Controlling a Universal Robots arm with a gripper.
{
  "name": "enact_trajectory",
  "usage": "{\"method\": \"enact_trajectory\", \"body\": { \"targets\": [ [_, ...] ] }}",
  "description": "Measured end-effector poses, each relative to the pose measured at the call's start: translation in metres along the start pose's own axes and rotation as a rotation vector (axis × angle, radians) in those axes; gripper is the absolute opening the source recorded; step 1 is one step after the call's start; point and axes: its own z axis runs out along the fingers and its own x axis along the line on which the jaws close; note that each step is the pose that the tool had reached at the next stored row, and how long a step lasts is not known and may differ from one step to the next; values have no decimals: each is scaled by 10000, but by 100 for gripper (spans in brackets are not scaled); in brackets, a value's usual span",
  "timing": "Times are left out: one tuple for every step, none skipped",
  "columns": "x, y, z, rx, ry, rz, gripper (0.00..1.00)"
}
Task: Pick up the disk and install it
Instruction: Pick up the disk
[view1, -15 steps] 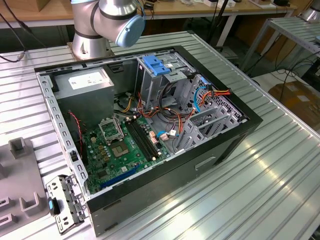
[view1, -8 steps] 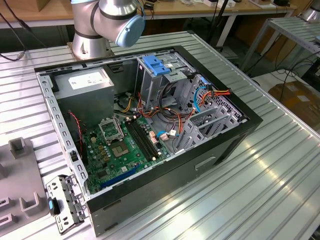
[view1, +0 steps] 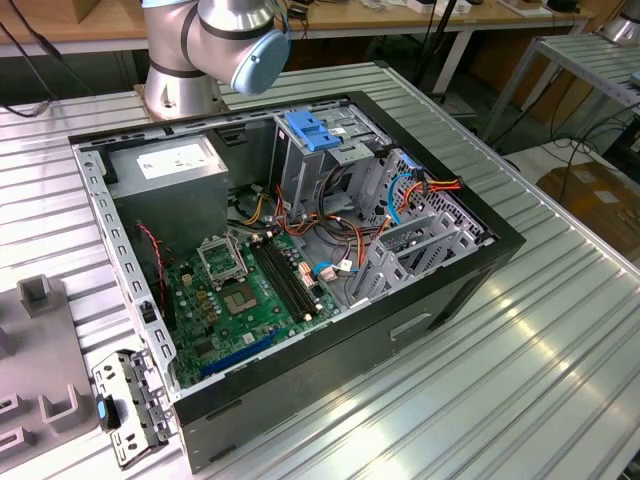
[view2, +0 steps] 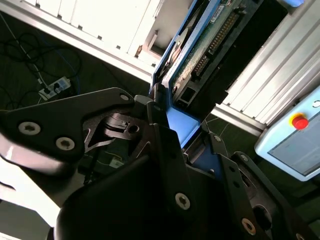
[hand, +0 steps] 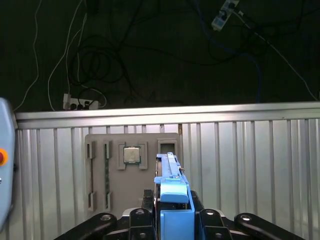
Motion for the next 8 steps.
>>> {"method": "enact_trajectory", "body": {
  "targets": [
    [1,0,-10,-4,0,0,37],
    [1,0,-19,-6,0,0,37],
    [2,1,-33,-10,0,-1,37],
    [2,1,-54,-16,1,-1,37],
    [3,1,-76,-25,1,-1,37],
    [4,2,-95,-32,2,-2,37],
    [4,2,-106,-36,2,-1,37],
    [5,2,-123,-43,2,-2,37]
  ]
}}
